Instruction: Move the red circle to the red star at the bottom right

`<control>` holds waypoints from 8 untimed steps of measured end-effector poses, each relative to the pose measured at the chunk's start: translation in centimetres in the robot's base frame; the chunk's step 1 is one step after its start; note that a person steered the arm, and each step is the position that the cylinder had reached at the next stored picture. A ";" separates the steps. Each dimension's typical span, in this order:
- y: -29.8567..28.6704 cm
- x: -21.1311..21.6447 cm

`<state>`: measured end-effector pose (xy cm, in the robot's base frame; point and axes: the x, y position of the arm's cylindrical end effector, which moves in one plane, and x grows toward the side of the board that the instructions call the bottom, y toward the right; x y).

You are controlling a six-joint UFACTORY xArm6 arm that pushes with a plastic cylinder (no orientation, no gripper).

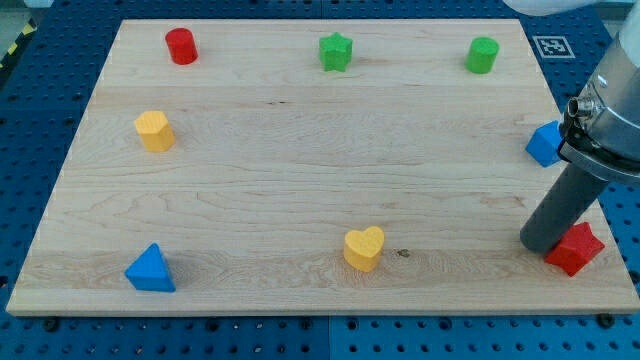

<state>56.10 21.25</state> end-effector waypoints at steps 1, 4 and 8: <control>0.0 0.0; -5.7 -3.5; -27.2 -18.7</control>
<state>37.41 -5.92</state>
